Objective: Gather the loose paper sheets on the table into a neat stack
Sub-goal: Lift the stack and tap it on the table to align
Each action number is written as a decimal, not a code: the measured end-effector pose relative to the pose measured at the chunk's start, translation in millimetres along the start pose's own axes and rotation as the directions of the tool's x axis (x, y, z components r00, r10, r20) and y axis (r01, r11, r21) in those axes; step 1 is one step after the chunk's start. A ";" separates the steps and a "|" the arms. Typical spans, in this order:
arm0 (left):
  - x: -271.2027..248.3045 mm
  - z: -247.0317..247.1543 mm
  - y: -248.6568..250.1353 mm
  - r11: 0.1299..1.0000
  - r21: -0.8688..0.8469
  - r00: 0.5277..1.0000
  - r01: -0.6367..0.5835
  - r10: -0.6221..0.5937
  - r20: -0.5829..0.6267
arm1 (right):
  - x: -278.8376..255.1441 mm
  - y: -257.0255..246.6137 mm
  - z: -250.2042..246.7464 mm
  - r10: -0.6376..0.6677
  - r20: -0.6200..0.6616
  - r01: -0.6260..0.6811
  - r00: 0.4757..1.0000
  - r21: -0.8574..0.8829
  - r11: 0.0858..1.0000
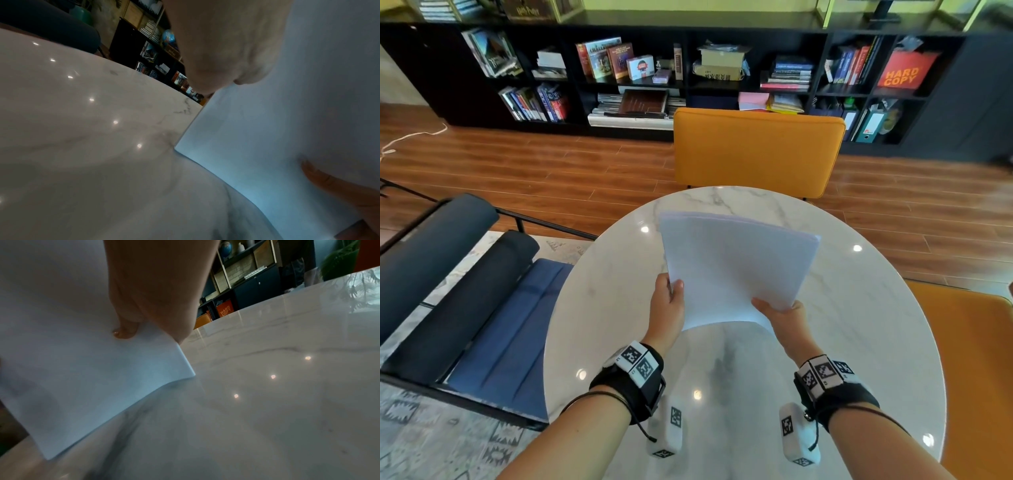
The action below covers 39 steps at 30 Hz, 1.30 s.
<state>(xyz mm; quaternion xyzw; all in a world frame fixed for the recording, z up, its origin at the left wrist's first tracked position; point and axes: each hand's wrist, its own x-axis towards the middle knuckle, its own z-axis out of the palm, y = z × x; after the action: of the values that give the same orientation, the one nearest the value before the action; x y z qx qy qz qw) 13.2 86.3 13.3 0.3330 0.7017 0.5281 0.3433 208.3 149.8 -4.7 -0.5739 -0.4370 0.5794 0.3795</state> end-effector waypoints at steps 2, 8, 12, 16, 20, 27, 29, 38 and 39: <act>1.5 -0.1 -4.9 0.999 0.034 1.000 0.000 0.000 0.002 | -0.7 1.0 -0.4 0.003 0.009 -0.003 1.000 0.003 1.000; -11.5 4.9 -12.9 0.996 0.057 0.994 0.074 -0.078 0.075 | -3.8 -0.6 2.0 0.018 0.059 -0.017 0.998 -0.015 1.000; -13.7 4.4 -11.8 0.995 0.039 0.995 0.092 -0.094 0.031 | -3.6 -3.7 0.7 -0.005 0.081 0.009 0.997 -0.058 0.998; -9.8 -0.7 -3.1 0.994 0.045 0.994 0.101 -0.103 0.035 | -2.7 -6.1 -3.5 0.000 0.115 0.012 0.993 -0.103 0.995; -6.6 -4.9 8.4 0.992 0.031 0.992 0.120 -0.121 0.034 | 1.9 -10.7 -5.3 0.024 0.115 -0.011 0.993 -0.110 0.994; -3.8 -17.3 32.1 0.992 0.049 0.991 0.118 -0.120 0.057 | 1.6 -26.2 -8.4 -0.025 0.173 0.041 0.985 -0.087 0.995; -5.0 -21.5 40.0 0.991 0.104 0.994 0.078 -0.085 0.062 | 2.8 -25.6 -7.7 -0.019 0.166 0.043 0.986 -0.139 0.989; 0.9 -47.0 77.1 0.684 0.653 0.937 -0.325 0.139 0.321 | 5.5 -90.4 -18.0 -0.518 0.050 0.488 0.854 -0.422 0.764; -0.7 -47.1 83.1 0.632 0.676 0.918 -0.379 0.168 0.358 | 7.0 -98.6 -18.7 -0.495 0.099 0.494 0.863 -0.364 0.789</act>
<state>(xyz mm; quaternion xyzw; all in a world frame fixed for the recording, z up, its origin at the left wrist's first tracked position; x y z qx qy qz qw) -17.1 79.9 103.7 0.6123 0.7424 0.1992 0.1849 220.4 190.2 86.6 -0.5021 -0.6745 0.3643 0.4003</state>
